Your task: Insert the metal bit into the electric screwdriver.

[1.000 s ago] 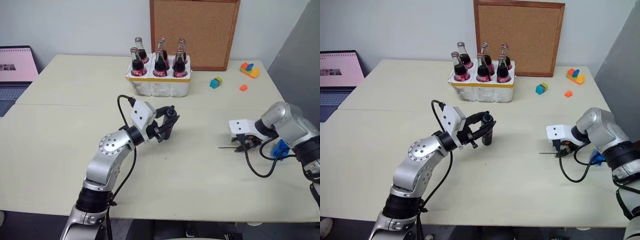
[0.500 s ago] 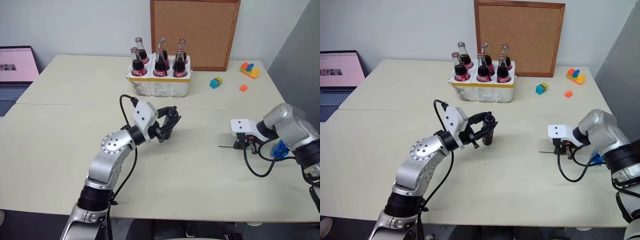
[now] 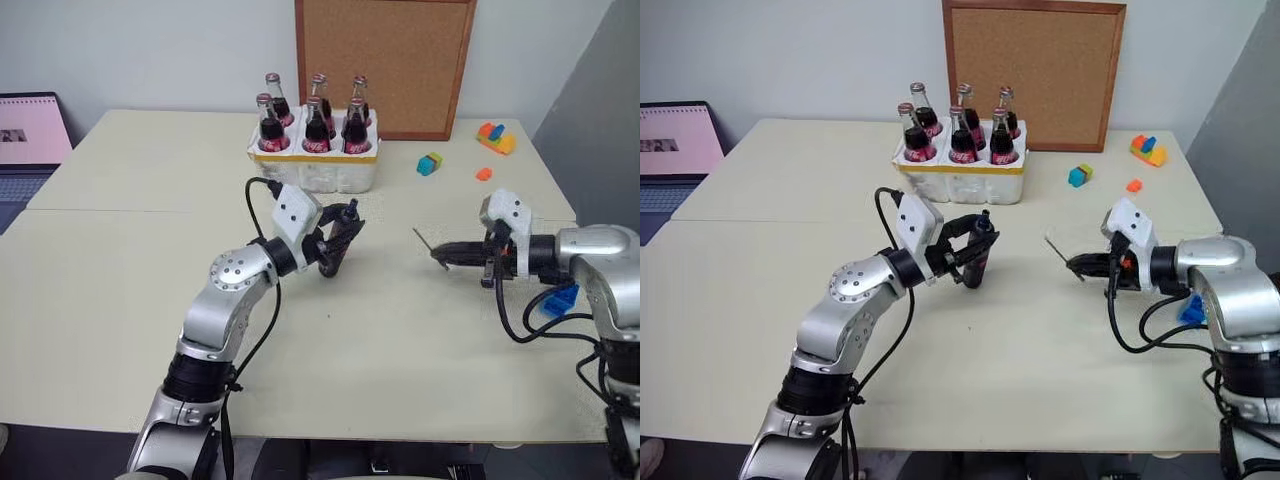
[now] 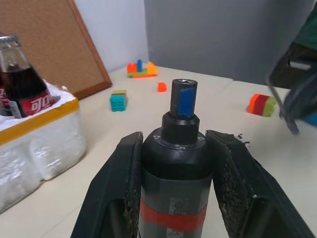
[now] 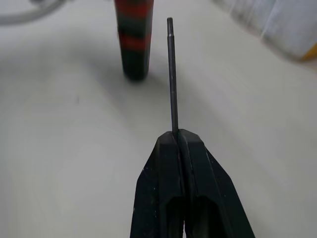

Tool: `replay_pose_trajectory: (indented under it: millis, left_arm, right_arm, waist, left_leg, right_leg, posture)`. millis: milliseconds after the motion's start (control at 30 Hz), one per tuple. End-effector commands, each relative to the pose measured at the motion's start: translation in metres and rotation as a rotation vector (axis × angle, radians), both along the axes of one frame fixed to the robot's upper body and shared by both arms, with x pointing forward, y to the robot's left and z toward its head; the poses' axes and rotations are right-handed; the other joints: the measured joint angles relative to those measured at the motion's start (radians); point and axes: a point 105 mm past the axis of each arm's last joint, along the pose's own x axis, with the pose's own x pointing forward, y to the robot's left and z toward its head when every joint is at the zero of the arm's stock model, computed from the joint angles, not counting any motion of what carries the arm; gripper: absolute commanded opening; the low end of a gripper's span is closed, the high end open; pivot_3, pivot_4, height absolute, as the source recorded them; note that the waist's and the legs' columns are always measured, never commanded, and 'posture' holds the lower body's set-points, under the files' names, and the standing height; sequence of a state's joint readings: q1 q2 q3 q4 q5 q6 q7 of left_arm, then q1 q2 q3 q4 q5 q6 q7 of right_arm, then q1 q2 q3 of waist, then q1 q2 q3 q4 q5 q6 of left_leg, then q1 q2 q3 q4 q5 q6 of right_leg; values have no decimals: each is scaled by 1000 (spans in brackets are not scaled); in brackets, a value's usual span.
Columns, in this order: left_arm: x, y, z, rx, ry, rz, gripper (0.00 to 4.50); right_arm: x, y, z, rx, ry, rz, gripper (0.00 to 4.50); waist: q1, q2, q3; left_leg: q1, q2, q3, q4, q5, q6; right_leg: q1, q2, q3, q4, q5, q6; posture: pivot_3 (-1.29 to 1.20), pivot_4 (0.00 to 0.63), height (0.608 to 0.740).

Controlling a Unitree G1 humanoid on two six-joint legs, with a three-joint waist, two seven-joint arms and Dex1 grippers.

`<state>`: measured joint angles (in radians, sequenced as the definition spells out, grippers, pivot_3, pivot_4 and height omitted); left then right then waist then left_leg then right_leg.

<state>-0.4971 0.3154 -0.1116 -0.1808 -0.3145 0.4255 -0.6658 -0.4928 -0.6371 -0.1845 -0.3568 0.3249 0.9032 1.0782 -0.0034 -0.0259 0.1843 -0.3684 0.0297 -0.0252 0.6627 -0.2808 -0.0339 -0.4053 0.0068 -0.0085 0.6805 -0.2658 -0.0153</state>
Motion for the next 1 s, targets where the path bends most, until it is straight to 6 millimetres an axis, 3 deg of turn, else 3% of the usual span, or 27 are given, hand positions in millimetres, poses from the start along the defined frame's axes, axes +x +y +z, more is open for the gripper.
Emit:
replay_pose_trajectory:
  millis: [33,333,733,1000]
  left_arm:
    - [-7,-5,25,-31,-57,-91,1636]
    - [-13,-9,18,-27,-29,-133,1636]
    - [-17,-19,31,-164,-4,-119,1636]
    - [-15,-14,-4,-102,5,-73,1636]
  right_arm:
    - [-17,14,35,150,-126,-33,0]
    - [-29,43,57,343,-175,4,0]
    - [-30,62,81,487,-235,76,0]
    - [-23,69,86,578,-291,75,0]
  waist:
    - [1,0,0]
    - [-1,0,0]
    - [-2,0,0]
    - [-4,0,0]
  left_leg:
    - [-1,0,0,0,0,0]
    - [-1,-1,1,0,0,0]
    - [-3,-1,1,0,0,0]
    - [-4,-1,1,-1,0,0]
  right_leg:
    - [0,0,0,0,0,0]
    - [-1,0,0,-1,0,0]
    - [-2,1,-1,-1,0,0]
    - [-3,2,-1,-2,0,0]
  posture:
    - [0,150,740]
    - [0,150,740]
    - [0,150,740]
    - [0,150,740]
